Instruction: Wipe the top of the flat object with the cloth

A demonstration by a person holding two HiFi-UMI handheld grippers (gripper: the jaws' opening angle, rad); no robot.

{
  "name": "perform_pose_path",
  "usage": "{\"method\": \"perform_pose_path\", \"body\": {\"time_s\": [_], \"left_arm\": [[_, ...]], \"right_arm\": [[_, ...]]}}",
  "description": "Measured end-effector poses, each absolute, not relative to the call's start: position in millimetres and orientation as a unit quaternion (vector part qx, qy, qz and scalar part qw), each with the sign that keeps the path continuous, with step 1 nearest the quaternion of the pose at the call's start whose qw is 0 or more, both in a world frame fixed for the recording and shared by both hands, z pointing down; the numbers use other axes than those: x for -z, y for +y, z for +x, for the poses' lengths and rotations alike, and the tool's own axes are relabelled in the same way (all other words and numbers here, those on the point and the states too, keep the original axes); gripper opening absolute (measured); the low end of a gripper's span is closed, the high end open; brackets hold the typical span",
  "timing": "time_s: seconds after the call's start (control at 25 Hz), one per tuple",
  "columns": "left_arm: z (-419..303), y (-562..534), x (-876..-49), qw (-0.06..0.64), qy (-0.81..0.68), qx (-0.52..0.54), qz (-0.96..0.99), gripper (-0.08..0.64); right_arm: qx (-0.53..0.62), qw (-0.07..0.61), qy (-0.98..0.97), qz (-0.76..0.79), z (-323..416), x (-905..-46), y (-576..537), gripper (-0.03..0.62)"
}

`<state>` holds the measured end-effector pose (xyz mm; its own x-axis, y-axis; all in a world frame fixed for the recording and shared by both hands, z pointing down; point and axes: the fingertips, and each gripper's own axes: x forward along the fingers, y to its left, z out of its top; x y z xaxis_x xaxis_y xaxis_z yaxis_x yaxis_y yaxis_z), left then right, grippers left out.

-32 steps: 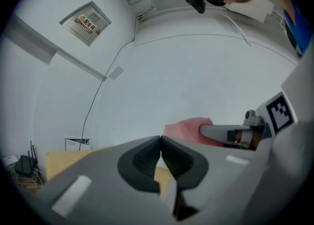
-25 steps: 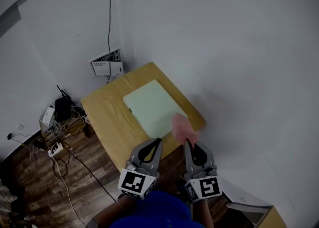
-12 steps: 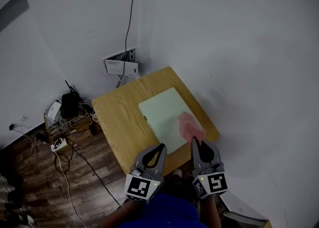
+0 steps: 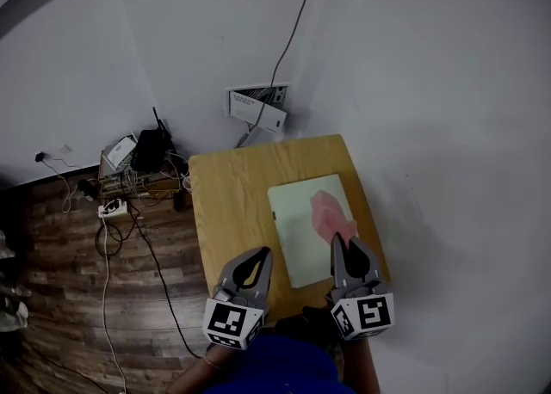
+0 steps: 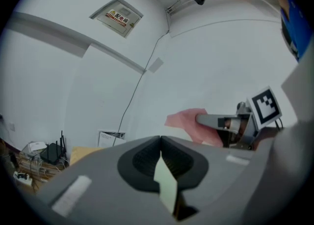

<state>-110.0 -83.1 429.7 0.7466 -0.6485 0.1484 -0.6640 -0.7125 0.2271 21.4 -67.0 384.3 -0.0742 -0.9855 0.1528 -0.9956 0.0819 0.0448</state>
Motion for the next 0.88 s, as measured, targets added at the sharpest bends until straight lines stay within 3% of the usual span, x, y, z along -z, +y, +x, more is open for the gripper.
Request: {"method": "perform_pose_path", "body": {"time_s": [0.52,0.88], "left_arm": [[-46,-102,-475,0.141,-0.439,-0.083,0.884,0.005],[-29,-114,-519,0.182,-0.472,-0.132,0.852,0.049]], "right_arm": [[-0.015,0.071,-0.802,0.593,98,-382,-123,0.015],[-0.012,0.086,-0.838,0.539,99,-395,-159,0.015]]}}
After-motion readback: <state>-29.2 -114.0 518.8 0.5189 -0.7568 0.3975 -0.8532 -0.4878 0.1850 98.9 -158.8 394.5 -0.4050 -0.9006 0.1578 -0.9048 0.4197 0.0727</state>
